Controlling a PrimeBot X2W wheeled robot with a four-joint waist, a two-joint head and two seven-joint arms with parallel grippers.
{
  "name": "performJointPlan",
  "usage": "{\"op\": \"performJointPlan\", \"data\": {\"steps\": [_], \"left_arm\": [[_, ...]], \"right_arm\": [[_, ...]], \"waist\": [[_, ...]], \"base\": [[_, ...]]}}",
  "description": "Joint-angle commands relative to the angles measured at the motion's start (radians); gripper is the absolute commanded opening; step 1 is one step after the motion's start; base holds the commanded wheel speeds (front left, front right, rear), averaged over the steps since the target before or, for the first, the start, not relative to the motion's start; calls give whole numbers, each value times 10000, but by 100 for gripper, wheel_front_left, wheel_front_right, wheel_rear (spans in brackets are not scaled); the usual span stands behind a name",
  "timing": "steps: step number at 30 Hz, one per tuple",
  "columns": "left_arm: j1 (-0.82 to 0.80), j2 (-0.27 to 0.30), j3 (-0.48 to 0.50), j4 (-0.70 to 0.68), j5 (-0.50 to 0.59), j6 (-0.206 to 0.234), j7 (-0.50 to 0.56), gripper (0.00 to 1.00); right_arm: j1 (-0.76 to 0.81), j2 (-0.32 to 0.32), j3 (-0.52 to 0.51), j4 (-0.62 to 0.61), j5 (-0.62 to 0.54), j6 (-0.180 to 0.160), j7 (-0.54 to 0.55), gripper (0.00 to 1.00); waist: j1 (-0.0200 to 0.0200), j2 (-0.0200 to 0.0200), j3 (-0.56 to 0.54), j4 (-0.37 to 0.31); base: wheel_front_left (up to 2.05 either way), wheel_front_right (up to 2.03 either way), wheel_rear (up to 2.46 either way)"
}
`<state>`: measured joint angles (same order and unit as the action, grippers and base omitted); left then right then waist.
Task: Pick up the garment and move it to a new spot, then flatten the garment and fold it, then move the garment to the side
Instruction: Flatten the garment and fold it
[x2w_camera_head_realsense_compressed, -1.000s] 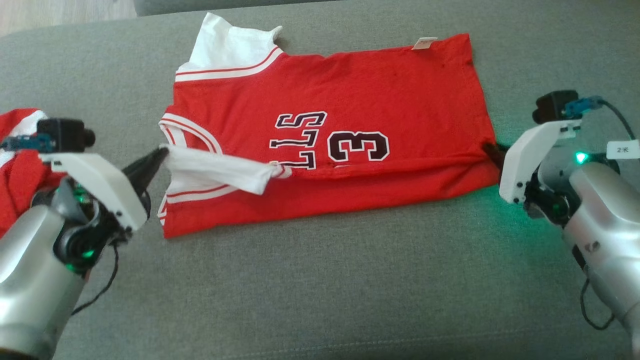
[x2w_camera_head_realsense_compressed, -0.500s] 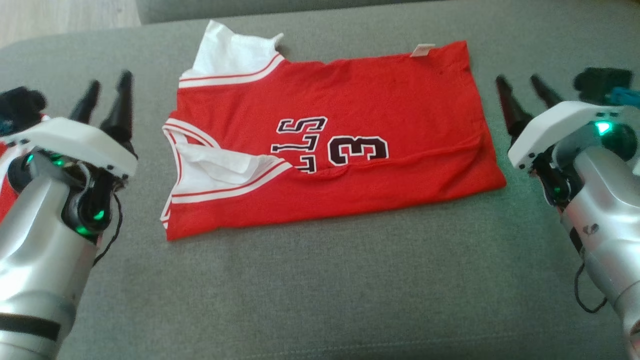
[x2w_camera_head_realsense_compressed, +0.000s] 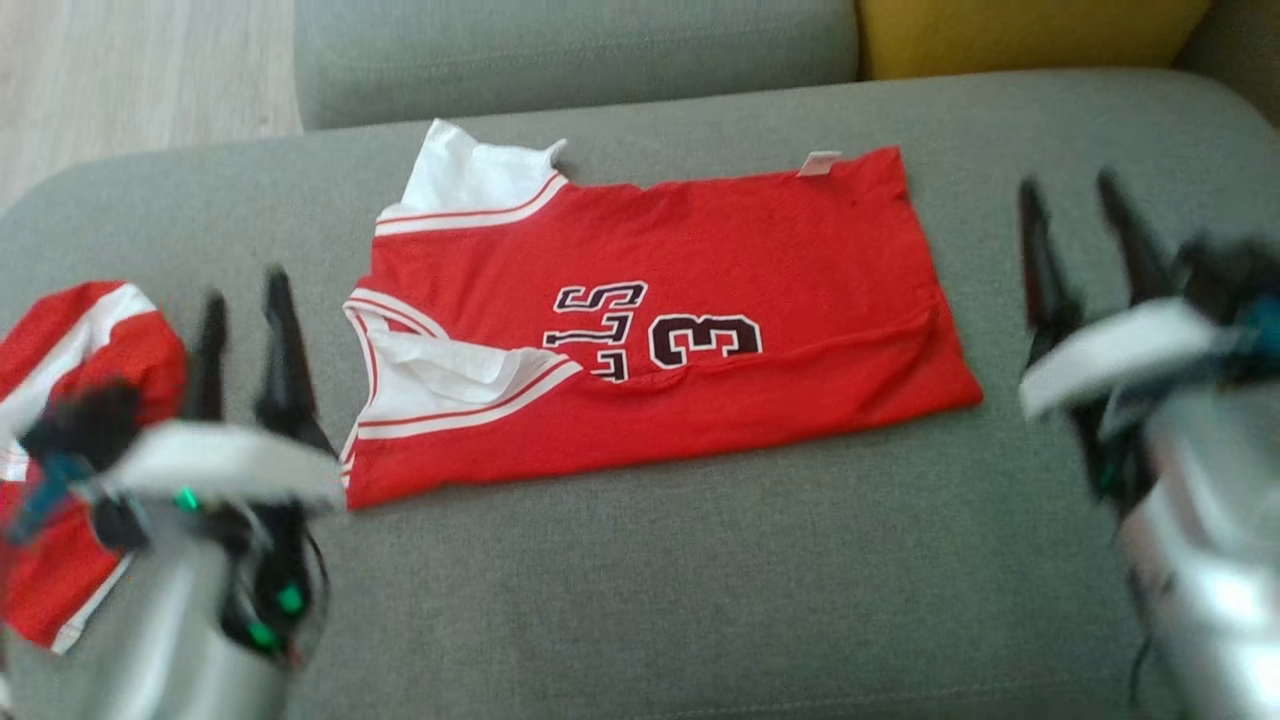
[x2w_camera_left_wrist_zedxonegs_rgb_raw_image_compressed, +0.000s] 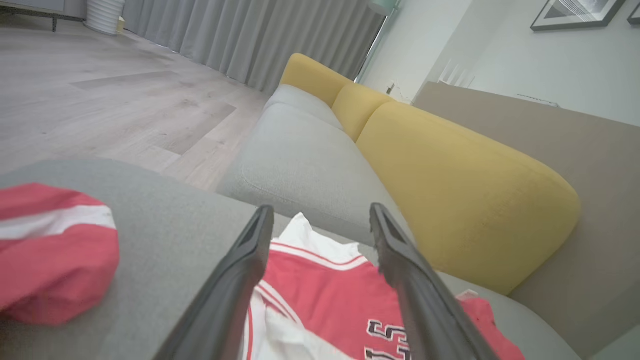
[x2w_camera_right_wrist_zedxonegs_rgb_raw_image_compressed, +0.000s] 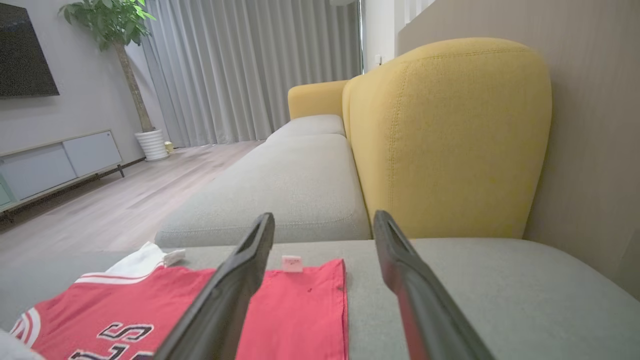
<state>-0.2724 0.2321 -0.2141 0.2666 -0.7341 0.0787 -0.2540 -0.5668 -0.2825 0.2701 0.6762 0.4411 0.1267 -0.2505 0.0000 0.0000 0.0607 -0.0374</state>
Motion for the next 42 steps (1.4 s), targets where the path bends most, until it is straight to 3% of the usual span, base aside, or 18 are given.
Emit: {"op": "performJointPlan", "data": {"steps": [1,7,14,20,25,31,38,42], "left_arm": [[201,-150,666,-609,535,-57,-75,100],[1368,-1021,955,-607,1942,-311,-76,100],[1498,-1358,1062,131,2910,-357,-77,100],[1027,-1228,964,1399,3476,-272,-60,100],[435,-762,715,2564,4263,284,22,100],[-148,-522,505,3854,4603,709,927,100],[-501,-384,308,4697,4660,686,1489,100],[-630,-411,105,4970,4642,451,1788,100]], "right_arm": [[818,417,-340,-790,-688,40,-110,100],[2633,1378,-1323,-2014,-2535,40,-111,100],[3268,1906,-1736,-2478,-3134,40,-109,100],[3101,2037,-1832,-2837,-3265,40,43,100],[2992,2080,-1901,-3130,-3316,40,162,100],[2896,2124,-1965,-3383,-3321,40,217,100],[2793,2164,-2337,-3587,-3430,40,210,100],[2784,2193,-2708,-3701,-3550,40,204,100]], "waist": [[0,0,-133,-27],[0,0,-221,-117],[0,0,-101,-311],[0,0,93,-524],[0,0,330,-699],[0,0,611,-897],[0,0,785,-1070],[0,0,817,-1094]], "base": [[0,0,0],[0,0,0],[0,0,0],[0,0,0],[0,0,0],[0,0,0],[0,0,0],[0,0,0]]}}
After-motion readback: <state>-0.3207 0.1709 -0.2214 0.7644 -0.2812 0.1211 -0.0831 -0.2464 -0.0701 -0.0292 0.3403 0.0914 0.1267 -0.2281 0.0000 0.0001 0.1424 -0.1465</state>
